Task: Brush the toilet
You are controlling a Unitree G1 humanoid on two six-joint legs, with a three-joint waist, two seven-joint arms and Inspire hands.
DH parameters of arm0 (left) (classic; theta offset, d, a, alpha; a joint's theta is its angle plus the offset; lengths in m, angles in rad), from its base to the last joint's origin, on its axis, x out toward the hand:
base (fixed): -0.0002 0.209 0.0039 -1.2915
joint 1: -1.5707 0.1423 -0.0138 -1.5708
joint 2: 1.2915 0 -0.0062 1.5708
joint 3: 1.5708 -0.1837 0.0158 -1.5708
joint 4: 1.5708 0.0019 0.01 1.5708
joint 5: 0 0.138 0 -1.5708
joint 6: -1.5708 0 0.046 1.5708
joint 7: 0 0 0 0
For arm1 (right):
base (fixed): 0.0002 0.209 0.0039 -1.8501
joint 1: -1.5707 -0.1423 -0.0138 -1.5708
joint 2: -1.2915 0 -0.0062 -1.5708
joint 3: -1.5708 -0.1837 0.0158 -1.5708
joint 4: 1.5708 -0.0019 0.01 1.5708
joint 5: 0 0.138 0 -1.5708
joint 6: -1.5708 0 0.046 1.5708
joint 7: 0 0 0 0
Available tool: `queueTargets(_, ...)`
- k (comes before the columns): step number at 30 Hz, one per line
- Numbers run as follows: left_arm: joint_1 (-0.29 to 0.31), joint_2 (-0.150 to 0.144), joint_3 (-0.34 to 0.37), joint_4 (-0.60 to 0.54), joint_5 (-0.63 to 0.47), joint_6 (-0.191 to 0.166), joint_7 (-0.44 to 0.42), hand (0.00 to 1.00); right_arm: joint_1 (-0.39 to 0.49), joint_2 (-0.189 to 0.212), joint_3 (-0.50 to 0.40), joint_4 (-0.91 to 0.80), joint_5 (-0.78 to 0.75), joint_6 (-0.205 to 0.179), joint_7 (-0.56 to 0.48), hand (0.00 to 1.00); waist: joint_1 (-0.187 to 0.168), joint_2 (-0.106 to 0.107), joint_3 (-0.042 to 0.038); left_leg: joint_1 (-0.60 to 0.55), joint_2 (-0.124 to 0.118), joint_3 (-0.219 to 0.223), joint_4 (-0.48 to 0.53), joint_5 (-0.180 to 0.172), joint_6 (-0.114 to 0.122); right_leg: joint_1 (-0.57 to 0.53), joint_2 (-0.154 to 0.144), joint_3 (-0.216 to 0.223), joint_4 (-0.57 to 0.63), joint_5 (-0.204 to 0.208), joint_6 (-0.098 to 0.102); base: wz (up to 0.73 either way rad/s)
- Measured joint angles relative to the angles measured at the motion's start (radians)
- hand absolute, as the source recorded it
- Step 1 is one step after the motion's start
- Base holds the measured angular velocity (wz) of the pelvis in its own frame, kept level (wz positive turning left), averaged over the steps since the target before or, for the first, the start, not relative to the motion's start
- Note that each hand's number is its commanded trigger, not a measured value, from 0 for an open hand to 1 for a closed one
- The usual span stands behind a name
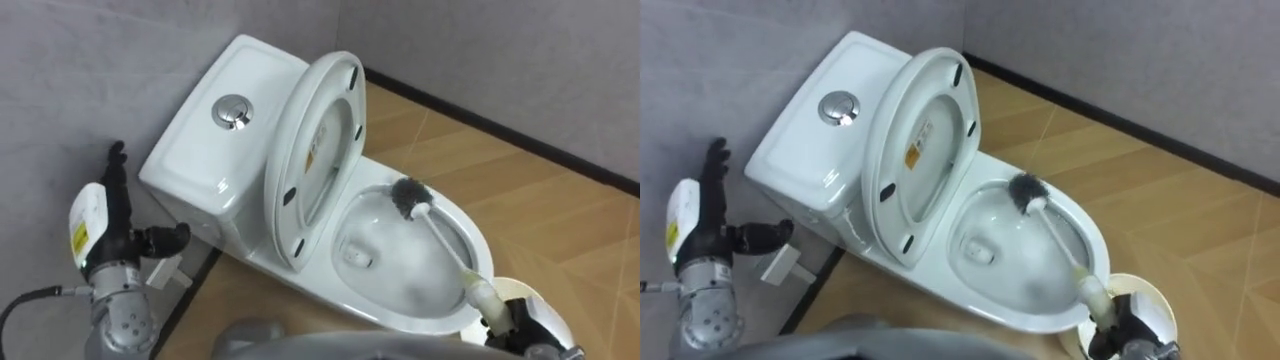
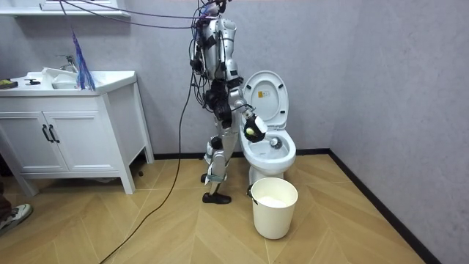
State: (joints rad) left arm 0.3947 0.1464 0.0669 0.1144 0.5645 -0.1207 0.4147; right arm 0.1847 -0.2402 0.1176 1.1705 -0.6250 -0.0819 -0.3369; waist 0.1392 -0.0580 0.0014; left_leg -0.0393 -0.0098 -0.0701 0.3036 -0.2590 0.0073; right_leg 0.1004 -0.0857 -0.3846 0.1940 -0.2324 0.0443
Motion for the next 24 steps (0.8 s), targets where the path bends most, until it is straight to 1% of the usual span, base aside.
queueTargets(2,-0.028,0.017,-0.022,-0.008,0.001,0.0,0.004,0.0,0.003,-0.002,0.009,0.008,-0.037,0.007,0.021,1.0,-0.005,0.004,0.0038,-0.006,-0.001,-0.012,0.007,0.0,0.0,-0.002,0.0,-0.003,-0.002,0.0,0.0,0.07)
queueTargets(3,-0.051,0.031,-0.038,-0.011,0.008,0.0,0.004,0.0,0.002,-0.005,0.016,0.008,-0.065,0.012,0.035,1.0,-0.006,0.008,0.0049,-0.011,-0.002,-0.015,0.009,0.0,0.0,-0.004,0.0,-0.004,-0.004,0.0,0.0,0.05)
queueTargets(4,-0.068,0.039,-0.048,-0.021,0.01,-0.001,0.004,0.0,-0.003,-0.008,0.016,0.008,-0.103,0.011,0.05,1.0,-0.011,0.013,0.0049,-0.013,-0.002,-0.012,0.01,0.0,0.0,-0.006,0.0,-0.004,-0.004,0.0,-0.001,0.0)
queueTargets(6,-0.082,0.046,-0.063,-0.034,0.017,-0.006,0.004,0.0,-0.006,-0.014,0.016,0.007,-0.145,0.011,0.068,1.0,-0.022,0.021,0.0023,-0.018,-0.003,-0.01,0.01,0.0,0.0,-0.014,-0.001,-0.002,-0.001,0.0,-0.001,-0.02)
queueTargets(7,-0.089,0.05,-0.073,-0.036,0.021,-0.01,0.004,0.0,-0.008,-0.019,0.018,0.002,-0.172,0.012,0.077,1.0,-0.028,0.024,0.0045,-0.018,-0.002,-0.007,0.01,0.0,0.0,-0.018,-0.002,0.001,0.007,0.0,-0.001,-0.05)
queueTargets(10,-0.106,0.058,-0.106,-0.027,0.064,-0.015,0.005,0.0,-0.006,-0.03,0.044,-0.007,-0.249,0.016,0.106,1.0,-0.035,0.028,0.0042,-0.018,-0.001,0.0,0.011,0.0,0.0,-0.03,-0.003,0.003,0.013,0.0,-0.001,-0.06)
queueTargets(12,-0.113,0.062,-0.122,-0.007,0.071,-0.021,0.005,0.0,-0.006,-0.035,0.058,-0.011,-0.283,0.017,0.121,1.0,-0.031,0.027,0.0065,-0.02,0.0,0.005,0.008,0.0,0.0,-0.036,-0.003,0.009,0.014,0.0,-0.001,-0.12)
queueTargets(14,-0.115,0.065,-0.129,0.014,0.078,-0.022,0.005,0.0,-0.006,-0.039,0.058,-0.016,-0.286,0.02,0.129,1.0,-0.036,0.024,0.0075,-0.022,0.002,0.014,0.006,0.0,0.0,-0.045,-0.003,0.019,0.02,0.0,-0.001,-0.14)
queueTargets(15,-0.114,0.067,-0.135,0.027,0.079,-0.022,0.004,0.0,-0.006,-0.044,0.058,-0.017,-0.287,0.026,0.134,1.0,-0.044,0.023,0.0078,-0.025,0.003,0.015,0.005,0.0,0.0,-0.048,-0.003,0.024,0.027,0.0,-0.001,-0.05)
queueTargets(19,-0.106,0.074,-0.152,0.042,0.085,-0.031,0.001,0.0,0.018,-0.047,0.057,-0.053,-0.289,0.061,0.162,1.0,-0.049,0.019,0.0056,-0.028,0.003,0.016,0.007,0.0,0.0,-0.052,-0.003,0.026,0.027,0.0,-0.001,0.0)
queueTargets(21,-0.105,0.079,-0.157,0.046,0.085,-0.03,-0.012,0.0,0.018,-0.051,0.057,-0.058,-0.289,0.063,0.172,1.0,-0.051,0.017,0.0061,-0.033,0.003,0.015,0.007,0.0,0.0,-0.054,-0.003,0.027,0.029,0.0,-0.001,0.0)
queueTargets(23,-0.11,0.091,-0.176,0.078,0.085,-0.038,-0.015,0.0,0.011,-0.062,0.058,-0.059,-0.289,0.063,0.175,1.0,-0.048,0.021,0.003,-0.046,0.004,0.016,0.017,0.0,0.001,-0.07,-0.004,0.028,0.04,0.0,-0.001,0.0)
queueTargets(24,-0.112,0.1,-0.19,0.107,0.085,-0.044,-0.016,0.0,0.011,-0.07,0.06,-0.062,-0.29,0.063,0.17,1.0,-0.048,0.028,-0.0012,-0.057,0.004,0.016,0.026,0.0,0.001,-0.084,-0.005,0.028,0.051,0.0,-0.001,0.0)
